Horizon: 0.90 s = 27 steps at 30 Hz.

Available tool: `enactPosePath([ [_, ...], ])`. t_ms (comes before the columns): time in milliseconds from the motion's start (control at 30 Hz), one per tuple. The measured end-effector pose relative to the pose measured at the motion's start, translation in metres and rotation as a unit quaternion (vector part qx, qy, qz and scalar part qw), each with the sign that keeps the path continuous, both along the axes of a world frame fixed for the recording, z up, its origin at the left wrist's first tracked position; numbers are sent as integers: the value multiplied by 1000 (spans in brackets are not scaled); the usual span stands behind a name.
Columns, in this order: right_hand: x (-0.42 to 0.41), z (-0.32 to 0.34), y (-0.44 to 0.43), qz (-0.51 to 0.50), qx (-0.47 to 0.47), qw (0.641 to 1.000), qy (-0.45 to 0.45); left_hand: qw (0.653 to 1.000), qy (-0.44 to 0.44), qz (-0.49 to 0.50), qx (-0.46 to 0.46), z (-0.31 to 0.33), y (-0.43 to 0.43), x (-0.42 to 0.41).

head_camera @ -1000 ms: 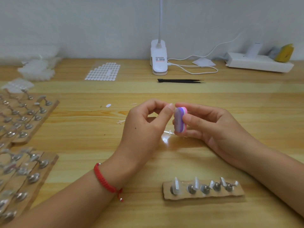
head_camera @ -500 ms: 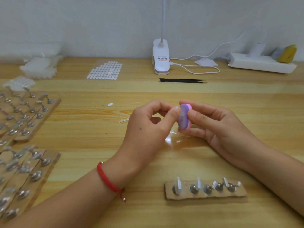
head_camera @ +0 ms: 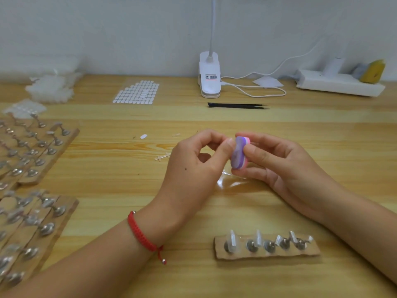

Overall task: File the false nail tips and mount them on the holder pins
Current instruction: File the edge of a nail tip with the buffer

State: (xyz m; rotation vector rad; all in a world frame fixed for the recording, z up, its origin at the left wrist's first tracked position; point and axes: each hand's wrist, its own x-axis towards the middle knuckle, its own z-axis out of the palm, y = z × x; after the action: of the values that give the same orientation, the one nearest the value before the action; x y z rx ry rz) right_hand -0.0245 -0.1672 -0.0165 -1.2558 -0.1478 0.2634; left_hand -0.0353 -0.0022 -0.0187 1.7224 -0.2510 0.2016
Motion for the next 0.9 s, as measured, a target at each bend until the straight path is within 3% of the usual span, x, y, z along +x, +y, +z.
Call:
enactPosePath([
  [367, 2, 0, -2, -15, 32, 999, 21, 999, -13, -14, 36, 1, -3, -3],
  [567, 3, 1, -1, 4, 24, 999, 21, 1000, -19, 16, 2, 0, -1, -1],
  [733, 5, 1, -5, -4, 70, 997, 44, 1000, -5, -2, 14, 0, -2, -2],
  [900, 4, 1, -2, 24, 29, 999, 29, 1000, 5, 14, -1, 0, -1, 0],
])
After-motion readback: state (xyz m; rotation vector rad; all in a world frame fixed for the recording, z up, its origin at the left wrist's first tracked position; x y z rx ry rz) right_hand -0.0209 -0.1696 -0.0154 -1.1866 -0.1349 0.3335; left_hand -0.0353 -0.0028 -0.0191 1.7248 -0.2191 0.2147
